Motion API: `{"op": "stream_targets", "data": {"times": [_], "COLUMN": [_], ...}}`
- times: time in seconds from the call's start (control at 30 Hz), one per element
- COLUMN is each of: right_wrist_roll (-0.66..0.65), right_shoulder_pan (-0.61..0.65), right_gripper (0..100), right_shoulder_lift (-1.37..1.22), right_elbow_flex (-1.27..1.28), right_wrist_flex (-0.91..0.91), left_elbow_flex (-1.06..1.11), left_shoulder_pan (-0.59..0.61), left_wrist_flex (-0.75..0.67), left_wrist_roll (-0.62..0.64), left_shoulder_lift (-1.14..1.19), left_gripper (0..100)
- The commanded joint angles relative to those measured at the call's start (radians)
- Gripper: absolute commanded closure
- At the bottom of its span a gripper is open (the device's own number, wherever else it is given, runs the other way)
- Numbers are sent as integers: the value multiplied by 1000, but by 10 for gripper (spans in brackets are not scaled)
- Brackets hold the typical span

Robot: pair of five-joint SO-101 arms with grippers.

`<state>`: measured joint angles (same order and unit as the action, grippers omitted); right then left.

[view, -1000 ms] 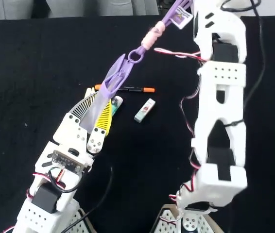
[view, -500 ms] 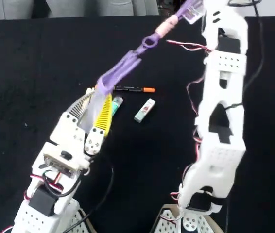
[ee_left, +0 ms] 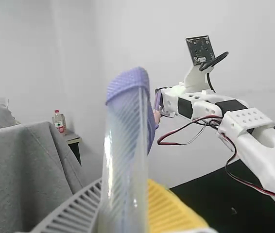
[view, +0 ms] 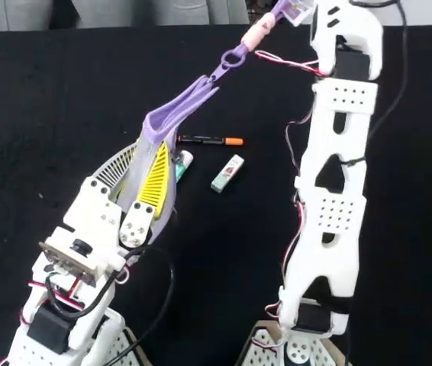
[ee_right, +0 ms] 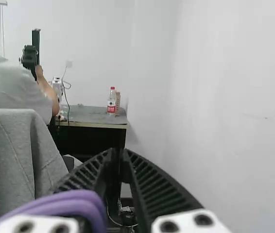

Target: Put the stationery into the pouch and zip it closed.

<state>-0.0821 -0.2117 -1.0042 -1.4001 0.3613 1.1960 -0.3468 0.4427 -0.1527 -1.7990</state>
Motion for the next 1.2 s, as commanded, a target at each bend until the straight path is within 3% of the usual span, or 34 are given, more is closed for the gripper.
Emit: {"op": "stream_targets", "data": {"times": [0.0, 0.37, 0.5, 0.73, 0.83, 1.03, 1.17], "right_wrist_roll": [2, 2, 0, -2, -5, -183, -239], "right_shoulder_pan": [-199, -222, -222, -187, -149, -20, 72], "right_gripper": [988, 988, 988, 988, 988, 988, 988], "right_shoulder_lift": [-73, 150, 275, 486, 587, 802, 906], "right_elbow_flex": [-68, -76, -76, -76, -76, -76, -74], "right_wrist_flex": [11, 377, 514, 733, 832, 1057, 1166], "left_elbow_flex": [-162, -199, -105, 124, 177, 203, 205], "left_shoulder_pan": [35, 27, 30, 22, -38, -211, -271], "left_wrist_flex": [-8, -8, -71, -187, -183, -61, 8], "left_wrist_roll": [12, 31, 124, 152, 147, 150, 152], "left_shoulder_lift": [-25, -18, -17, -15, -15, -14, -14], "left_gripper": [972, 972, 972, 966, 966, 872, 866]}}
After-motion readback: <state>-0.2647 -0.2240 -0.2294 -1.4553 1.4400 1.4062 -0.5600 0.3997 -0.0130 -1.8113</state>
